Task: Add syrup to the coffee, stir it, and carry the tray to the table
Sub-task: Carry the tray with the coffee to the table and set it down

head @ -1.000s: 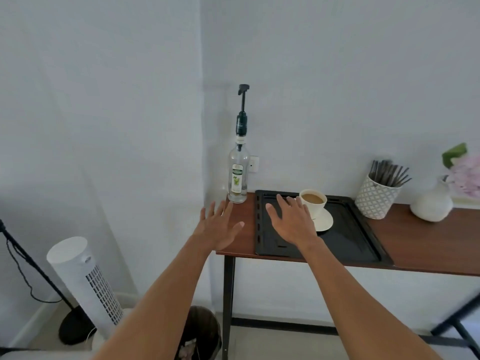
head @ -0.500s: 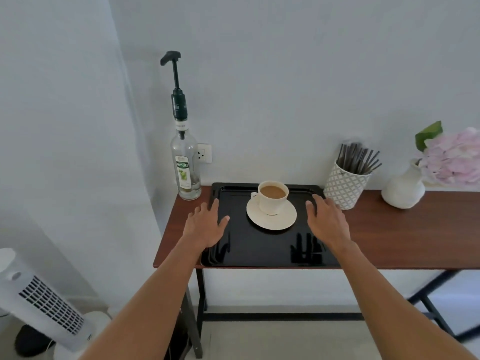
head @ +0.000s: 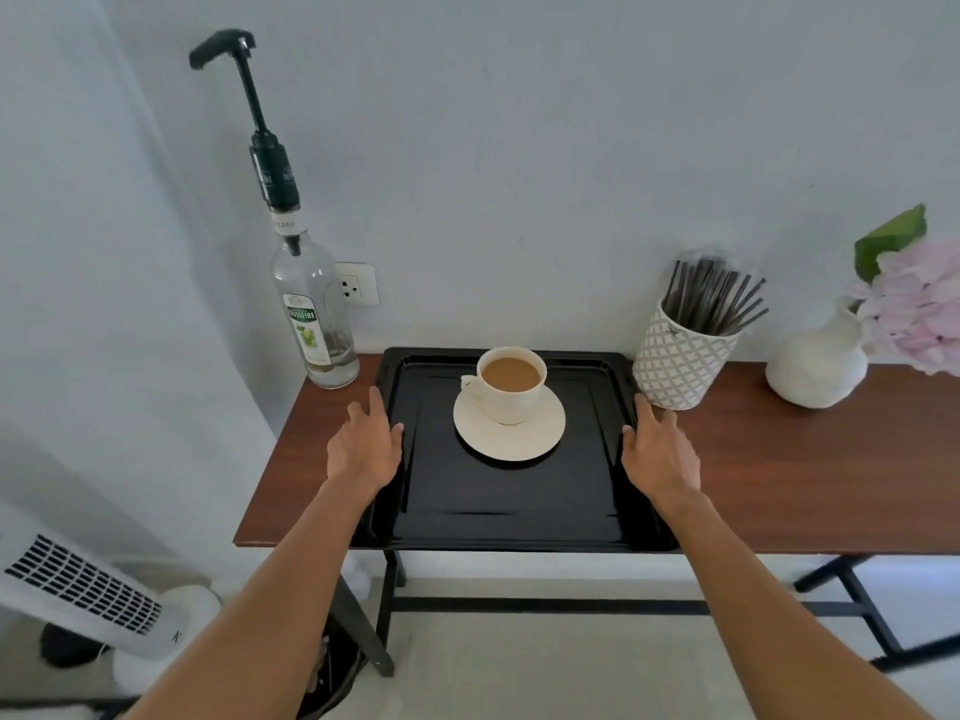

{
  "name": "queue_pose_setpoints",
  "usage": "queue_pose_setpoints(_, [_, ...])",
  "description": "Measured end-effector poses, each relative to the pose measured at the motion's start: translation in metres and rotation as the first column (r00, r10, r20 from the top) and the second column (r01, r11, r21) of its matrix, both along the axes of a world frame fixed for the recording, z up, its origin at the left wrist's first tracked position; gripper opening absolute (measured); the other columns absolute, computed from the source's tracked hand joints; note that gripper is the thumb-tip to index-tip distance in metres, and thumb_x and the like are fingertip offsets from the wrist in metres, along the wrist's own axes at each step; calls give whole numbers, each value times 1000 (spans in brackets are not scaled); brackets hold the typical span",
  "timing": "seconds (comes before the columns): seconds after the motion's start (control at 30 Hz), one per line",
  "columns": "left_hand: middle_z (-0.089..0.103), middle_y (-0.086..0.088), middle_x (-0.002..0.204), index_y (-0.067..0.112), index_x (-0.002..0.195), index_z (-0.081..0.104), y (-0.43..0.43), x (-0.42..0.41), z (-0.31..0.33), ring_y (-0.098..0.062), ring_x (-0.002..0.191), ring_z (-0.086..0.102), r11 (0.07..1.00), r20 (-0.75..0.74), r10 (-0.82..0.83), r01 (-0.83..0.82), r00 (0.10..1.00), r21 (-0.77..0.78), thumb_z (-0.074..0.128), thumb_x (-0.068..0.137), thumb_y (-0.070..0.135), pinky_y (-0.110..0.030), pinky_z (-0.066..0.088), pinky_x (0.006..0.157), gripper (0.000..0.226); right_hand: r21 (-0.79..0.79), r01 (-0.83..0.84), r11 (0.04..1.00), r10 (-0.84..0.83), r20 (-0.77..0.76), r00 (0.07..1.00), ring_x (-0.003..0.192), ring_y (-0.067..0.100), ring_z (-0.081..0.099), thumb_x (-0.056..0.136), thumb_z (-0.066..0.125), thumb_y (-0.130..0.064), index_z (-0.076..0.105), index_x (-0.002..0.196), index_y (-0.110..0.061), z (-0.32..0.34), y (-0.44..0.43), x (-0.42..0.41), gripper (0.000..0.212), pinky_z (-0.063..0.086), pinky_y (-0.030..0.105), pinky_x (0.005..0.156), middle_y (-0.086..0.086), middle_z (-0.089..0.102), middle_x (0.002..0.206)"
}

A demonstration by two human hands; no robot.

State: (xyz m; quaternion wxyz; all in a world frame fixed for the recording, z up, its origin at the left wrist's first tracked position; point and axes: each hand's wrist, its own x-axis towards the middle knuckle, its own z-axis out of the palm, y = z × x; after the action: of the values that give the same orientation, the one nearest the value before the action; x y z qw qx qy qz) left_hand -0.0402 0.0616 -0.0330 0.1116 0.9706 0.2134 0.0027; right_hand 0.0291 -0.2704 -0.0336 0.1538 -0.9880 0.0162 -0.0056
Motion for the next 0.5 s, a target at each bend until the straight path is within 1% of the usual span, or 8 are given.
queue_pose_setpoints(0.1, [52, -22, 130, 10, 158, 15, -3, -1, -5, -35, 96, 66, 998, 34, 17, -19, 999, 54, 38, 105, 38, -37, 43, 62, 64, -25, -23, 999, 24, 25, 999, 110, 42, 63, 109, 42, -26, 28, 160, -15, -5, -2, 1, 54, 54, 48, 81, 25, 55, 132])
queue_pose_setpoints(0.2, [57, -20, 121, 12, 158, 17, -3, -4, -7, -32, 88, 67, 995, 72, 21, -28, 997, 93, 35, 106, 36, -34, 41, 58, 61, -92, -34, 995, 39, 61, 997, 99, 38, 69, 110, 38, -29, 27, 161, -15, -6, -1, 2, 54, 51, 41, 68, 22, 59, 128])
queue_pose_setpoints(0.3, [64, -16, 103, 14, 158, 20, -7, -5, -6, -29, 80, 67, 990, 76, 53, -62, 996, 123, 34, 106, 34, -32, 39, 55, 57, -131, -39, 991, 47, 61, 997, 98, 37, 70, 111, 37, -29, 27, 162, -17, -6, -1, 6, 54, 48, 38, 67, 22, 63, 124])
queue_pose_setpoints(0.37, [67, -13, 92, 16, 159, 20, -10, -5, -7, -27, 74, 67, 986, 78, 80, -90, 994, 140, 32, 107, 34, -32, 39, 54, 56, -110, -45, 993, 52, 62, 997, 97, 38, 69, 110, 39, -28, 27, 162, -17, -6, -2, 10, 55, 48, 39, 69, 22, 66, 115])
queue_pose_setpoints(0.5, [69, -11, 84, 20, 158, 22, -10, -5, -8, -27, 70, 68, 985, 89, 98, -109, 991, 132, 32, 107, 34, -33, 40, 54, 54, -29, -29, 999, 32, 80, 996, 91, 39, 69, 109, 42, -29, 30, 162, -19, -9, -3, 15, 55, 45, 39, 68, 20, 72, 97])
